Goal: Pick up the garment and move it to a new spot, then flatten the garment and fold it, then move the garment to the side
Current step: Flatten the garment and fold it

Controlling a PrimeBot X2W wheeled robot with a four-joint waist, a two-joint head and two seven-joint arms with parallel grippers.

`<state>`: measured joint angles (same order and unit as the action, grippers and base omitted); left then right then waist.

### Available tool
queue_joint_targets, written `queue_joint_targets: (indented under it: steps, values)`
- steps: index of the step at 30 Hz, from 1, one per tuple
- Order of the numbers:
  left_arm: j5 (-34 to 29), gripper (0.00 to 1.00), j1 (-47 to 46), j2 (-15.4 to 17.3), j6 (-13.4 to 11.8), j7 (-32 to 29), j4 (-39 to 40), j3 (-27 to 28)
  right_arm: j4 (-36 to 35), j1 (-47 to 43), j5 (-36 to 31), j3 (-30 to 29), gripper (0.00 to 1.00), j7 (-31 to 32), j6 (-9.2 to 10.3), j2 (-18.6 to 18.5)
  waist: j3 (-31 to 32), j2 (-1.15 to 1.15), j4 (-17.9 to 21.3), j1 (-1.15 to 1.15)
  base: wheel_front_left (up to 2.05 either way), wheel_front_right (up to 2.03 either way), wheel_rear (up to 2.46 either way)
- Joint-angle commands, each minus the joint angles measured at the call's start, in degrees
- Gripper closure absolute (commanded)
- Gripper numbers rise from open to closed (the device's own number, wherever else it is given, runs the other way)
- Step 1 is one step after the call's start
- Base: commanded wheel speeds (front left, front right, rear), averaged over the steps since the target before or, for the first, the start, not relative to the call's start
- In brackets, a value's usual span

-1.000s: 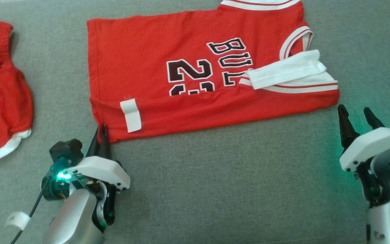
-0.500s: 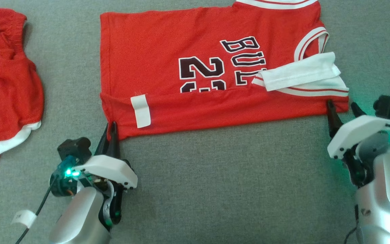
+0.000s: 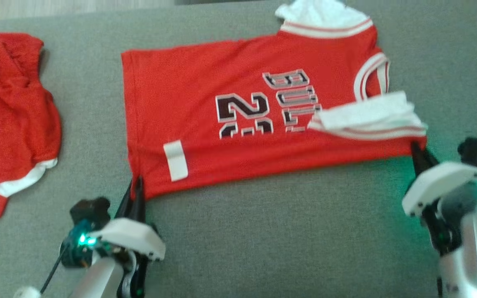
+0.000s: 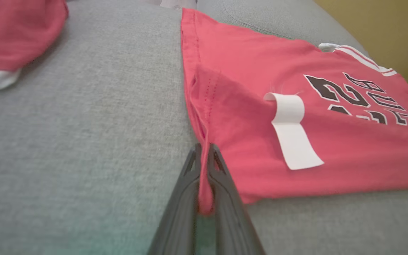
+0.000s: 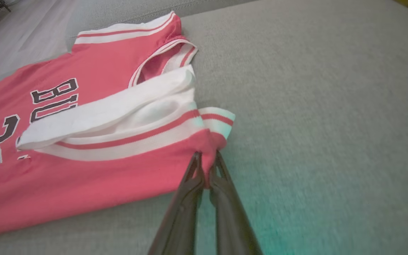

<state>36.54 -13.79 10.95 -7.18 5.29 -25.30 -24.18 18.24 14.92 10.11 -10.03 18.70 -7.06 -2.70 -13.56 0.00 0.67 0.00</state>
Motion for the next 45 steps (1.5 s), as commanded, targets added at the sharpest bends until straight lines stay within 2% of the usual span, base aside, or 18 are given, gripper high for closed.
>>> queue_joint_targets:
  steps: [1, 9, 14, 15, 16, 17, 18, 25, 28, 31, 36, 38, 41, 45]
  values:
    - [-0.1, 1.0, 0.6, 2.1, -1.0, -0.1, 2.4, 1.8, -3.3, -1.0, 0.8, 0.9, 1.0, 1.0, -0.43, -0.2, 1.1, 0.0, 0.3, 0.0, 0.0, 0.0, 0.0]
    - [0.3, 1.0, 10.0, 5.4, -4.6, -5.0, 12.1, 1.3, -16.6, -13.5, 6.0, 0.5, 1.0, 11.6, -0.43, -0.2, 4.0, 0.0, 0.4, 0.0, 0.0, 0.0, 0.0]
    - [0.9, 1.0, 13.4, 6.7, -6.3, -8.0, 15.3, 1.0, -20.4, -18.4, 7.7, -0.2, 1.0, 14.4, -0.43, -0.2, 4.7, 0.0, 0.5, 0.0, 0.0, 0.0, 0.0]
    - [0.8, 1.0, 13.8, 6.9, -6.4, -8.2, 16.0, 0.9, -20.8, -18.8, 7.7, -0.3, 0.33, 14.4, -0.43, -0.2, 4.8, 0.0, 0.5, 0.0, 0.0, 0.0, 0.0]
    - [0.6, 1.0, 14.1, 7.2, -6.3, -8.0, 16.6, 0.8, -20.9, -19.0, 7.8, -0.5, 0.0, 14.3, -0.43, -0.2, 4.8, 0.0, 0.6, 0.0, 0.0, 0.0, 0.0]
    - [0.5, 0.41, 14.3, 7.5, -6.0, -8.2, 17.0, 0.4, -21.0, -19.1, 8.0, -0.6, 0.0, 14.1, -0.43, -0.2, 4.9, 0.0, 0.6, 0.0, 0.0, 0.0, 0.0]
    - [0.4, 0.0, 14.5, 7.8, -5.8, -8.4, 17.3, 0.2, -21.1, -19.0, 8.0, -0.6, 0.0, 14.0, -0.43, -0.2, 4.9, 0.0, 0.6, 0.0, 0.0, 0.0, 0.0]
    - [0.3, 0.0, 11.8, 9.7, -3.4, -10.7, 18.1, -0.8, -24.4, -14.6, 8.7, 0.0, 0.0, 17.3, -0.43, -0.2, 3.9, 0.0, 0.4, 0.0, 0.0, 0.0, 0.0]
    - [-0.2, 0.0, 6.3, 12.2, -1.1, -14.2, 19.3, -1.1, -27.4, -8.0, 7.2, 1.0, 0.0, 20.1, -0.43, -1.4, 2.1, 0.0, 0.6, 0.0, 0.0, 0.0, 0.0]
    - [0.0, 0.0, -1.3, 15.0, 2.5, -17.7, 20.8, -0.7, -27.7, 0.6, 7.1, 4.0, 0.0, 22.7, -0.43, -3.8, -0.4, 0.0, 1.3, 0.0, 0.0, 0.0, 0.0]
    - [3.4, 0.0, -13.9, 19.7, 9.7, -25.5, 20.7, 0.8, -21.5, 15.5, 8.3, 10.1, 0.0, 26.0, -0.43, -7.0, -5.4, 0.0, 3.0, 0.0, 0.0, 0.0, 0.0]
    - [4.4, 0.0, -18.4, 21.8, 11.4, -28.6, 19.2, 1.3, -17.9, 21.0, 9.2, 12.8, 0.0, 26.4, -0.43, -7.9, -7.3, 0.0, 3.9, 0.0, 0.0, 0.0, 0.0]
    - [5.4, 0.0, -23.9, 23.8, 12.8, -32.0, 16.2, 1.4, -12.7, 27.9, 10.7, 16.6, 0.0, 25.4, -0.43, -8.6, -9.7, 0.0, 4.9, 0.0, 0.0, 0.0, 0.0]
    - [7.0, 0.0, -28.0, 24.7, 13.3, -36.0, 12.1, 1.2, -7.2, 34.4, 12.4, 20.9, 0.0, 22.9, -0.43, -8.8, -12.2, 0.0, 6.0, 0.0, 0.0, 0.0, 0.0]
